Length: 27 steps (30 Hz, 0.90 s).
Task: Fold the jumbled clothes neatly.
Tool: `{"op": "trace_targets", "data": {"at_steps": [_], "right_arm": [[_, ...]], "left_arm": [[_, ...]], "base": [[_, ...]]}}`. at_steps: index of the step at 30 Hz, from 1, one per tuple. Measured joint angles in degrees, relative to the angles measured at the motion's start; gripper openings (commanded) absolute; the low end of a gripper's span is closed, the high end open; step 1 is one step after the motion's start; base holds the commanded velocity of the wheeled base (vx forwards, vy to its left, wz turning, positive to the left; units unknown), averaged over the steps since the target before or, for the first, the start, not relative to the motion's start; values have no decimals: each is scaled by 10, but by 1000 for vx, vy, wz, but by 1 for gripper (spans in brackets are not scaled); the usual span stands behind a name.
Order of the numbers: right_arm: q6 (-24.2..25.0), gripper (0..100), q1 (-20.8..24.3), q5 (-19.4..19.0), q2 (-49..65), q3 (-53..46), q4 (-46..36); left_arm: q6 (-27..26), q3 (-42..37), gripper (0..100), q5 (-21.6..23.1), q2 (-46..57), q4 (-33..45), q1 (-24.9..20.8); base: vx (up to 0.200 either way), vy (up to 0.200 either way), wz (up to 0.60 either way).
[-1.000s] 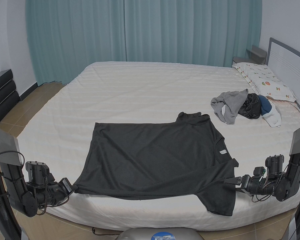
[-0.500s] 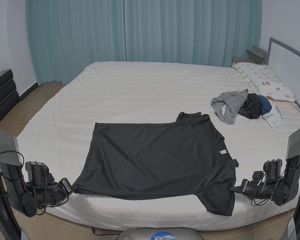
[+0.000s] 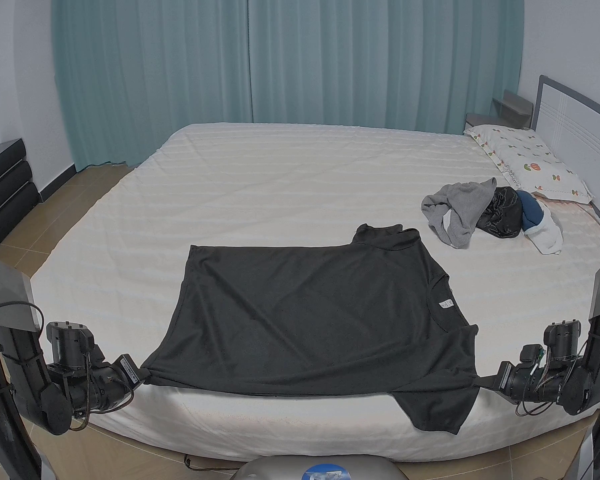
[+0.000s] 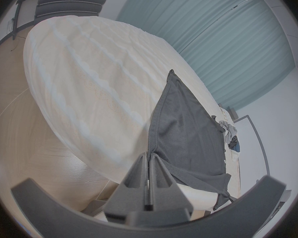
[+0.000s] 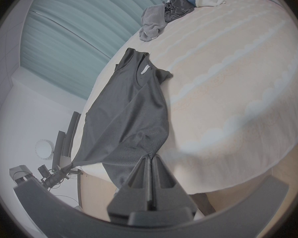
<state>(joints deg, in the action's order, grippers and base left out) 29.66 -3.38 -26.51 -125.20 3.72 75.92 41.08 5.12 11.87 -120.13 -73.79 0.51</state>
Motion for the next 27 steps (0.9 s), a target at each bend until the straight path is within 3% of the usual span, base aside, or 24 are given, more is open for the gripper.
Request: {"op": "trace_targets", "data": {"at_steps": [7,12,16,27], "right_arm": [[-38,0,-16,-33,26,-25,-6],[-60,0,-31,-37,36,-27,-37],[-99,0,-37,-39,42,-27,-76],[-127,0,-43,-38,61,-27,-137]], "left_arm": [[-41,-15,0,-2,2,0,-1],[-64,-28,0,-7,3,0,-2],[-87,-34,0,-36,2,0,-2],[-122,-41,0,-47,-1,8,-4]], "base": [[0,0,0],[0,0,0],[0,0,0],[0,0,0]]}}
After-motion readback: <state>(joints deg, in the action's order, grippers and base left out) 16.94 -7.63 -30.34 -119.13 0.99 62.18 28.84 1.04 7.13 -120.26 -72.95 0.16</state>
